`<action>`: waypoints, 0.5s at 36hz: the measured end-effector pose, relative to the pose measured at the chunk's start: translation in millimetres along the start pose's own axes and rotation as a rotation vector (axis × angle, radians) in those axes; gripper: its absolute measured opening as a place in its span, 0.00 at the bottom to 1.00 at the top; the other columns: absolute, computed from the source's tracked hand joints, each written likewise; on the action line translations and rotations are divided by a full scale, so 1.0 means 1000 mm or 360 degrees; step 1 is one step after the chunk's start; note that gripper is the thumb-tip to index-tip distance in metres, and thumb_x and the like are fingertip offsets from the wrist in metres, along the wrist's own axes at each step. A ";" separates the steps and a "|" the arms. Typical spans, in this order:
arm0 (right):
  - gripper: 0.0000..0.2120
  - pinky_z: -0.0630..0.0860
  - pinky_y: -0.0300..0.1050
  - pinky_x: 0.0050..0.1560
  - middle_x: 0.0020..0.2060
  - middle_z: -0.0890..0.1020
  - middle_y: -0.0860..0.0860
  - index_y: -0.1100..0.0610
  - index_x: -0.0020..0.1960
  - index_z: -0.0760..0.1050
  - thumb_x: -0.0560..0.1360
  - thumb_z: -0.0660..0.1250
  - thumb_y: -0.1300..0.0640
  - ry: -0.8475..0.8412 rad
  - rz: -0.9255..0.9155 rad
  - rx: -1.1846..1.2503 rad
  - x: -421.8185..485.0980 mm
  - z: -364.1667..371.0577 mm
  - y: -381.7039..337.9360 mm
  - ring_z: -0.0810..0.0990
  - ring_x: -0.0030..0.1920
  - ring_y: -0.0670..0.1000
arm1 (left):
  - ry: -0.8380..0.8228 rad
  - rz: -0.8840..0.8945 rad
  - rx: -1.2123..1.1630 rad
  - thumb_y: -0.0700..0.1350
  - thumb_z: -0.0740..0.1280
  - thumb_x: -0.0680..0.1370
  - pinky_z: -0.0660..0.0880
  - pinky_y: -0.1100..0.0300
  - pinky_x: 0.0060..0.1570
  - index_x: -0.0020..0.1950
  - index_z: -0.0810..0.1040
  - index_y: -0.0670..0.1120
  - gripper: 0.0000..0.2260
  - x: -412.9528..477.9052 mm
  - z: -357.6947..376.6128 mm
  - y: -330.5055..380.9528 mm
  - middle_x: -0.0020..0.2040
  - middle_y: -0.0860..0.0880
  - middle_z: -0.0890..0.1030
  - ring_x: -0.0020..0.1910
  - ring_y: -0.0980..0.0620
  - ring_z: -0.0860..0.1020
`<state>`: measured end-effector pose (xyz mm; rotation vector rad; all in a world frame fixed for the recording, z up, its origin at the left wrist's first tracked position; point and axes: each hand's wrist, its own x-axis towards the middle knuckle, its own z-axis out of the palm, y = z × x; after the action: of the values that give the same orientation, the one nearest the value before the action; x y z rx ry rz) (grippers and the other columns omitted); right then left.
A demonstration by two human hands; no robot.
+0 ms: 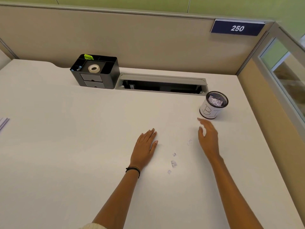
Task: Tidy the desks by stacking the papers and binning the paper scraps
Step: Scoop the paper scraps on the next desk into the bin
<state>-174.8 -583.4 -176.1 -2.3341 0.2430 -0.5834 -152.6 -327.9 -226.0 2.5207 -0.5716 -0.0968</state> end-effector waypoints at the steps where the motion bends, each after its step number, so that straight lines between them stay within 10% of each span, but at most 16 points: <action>1: 0.17 0.66 0.39 0.64 0.59 0.77 0.55 0.60 0.63 0.73 0.75 0.59 0.69 -0.0074 0.0052 0.0000 -0.009 0.003 0.003 0.75 0.61 0.54 | -0.0002 0.0000 0.0004 0.58 0.40 0.79 0.41 0.66 0.72 0.75 0.60 0.50 0.28 0.000 0.000 0.000 0.76 0.56 0.57 0.74 0.61 0.53; 8: 0.22 0.51 0.36 0.70 0.73 0.61 0.51 0.58 0.73 0.60 0.80 0.56 0.56 -0.0568 0.0344 -0.0066 -0.054 0.024 0.001 0.57 0.74 0.48 | 0.0007 -0.0005 0.0021 0.58 0.41 0.79 0.38 0.69 0.71 0.75 0.61 0.50 0.28 0.000 -0.002 0.001 0.75 0.55 0.59 0.74 0.60 0.55; 18: 0.21 0.45 0.29 0.69 0.74 0.57 0.42 0.52 0.73 0.60 0.81 0.52 0.52 -0.0822 0.0001 -0.0247 -0.094 0.031 -0.024 0.54 0.74 0.42 | 0.0000 -0.0003 0.0023 0.58 0.40 0.78 0.40 0.68 0.71 0.75 0.61 0.49 0.29 0.000 -0.002 0.001 0.75 0.55 0.59 0.74 0.58 0.56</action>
<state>-242.4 -516.5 -212.2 -2.5396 0.0479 0.0538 -153.0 -327.4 -223.5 2.5355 -0.5717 -0.0941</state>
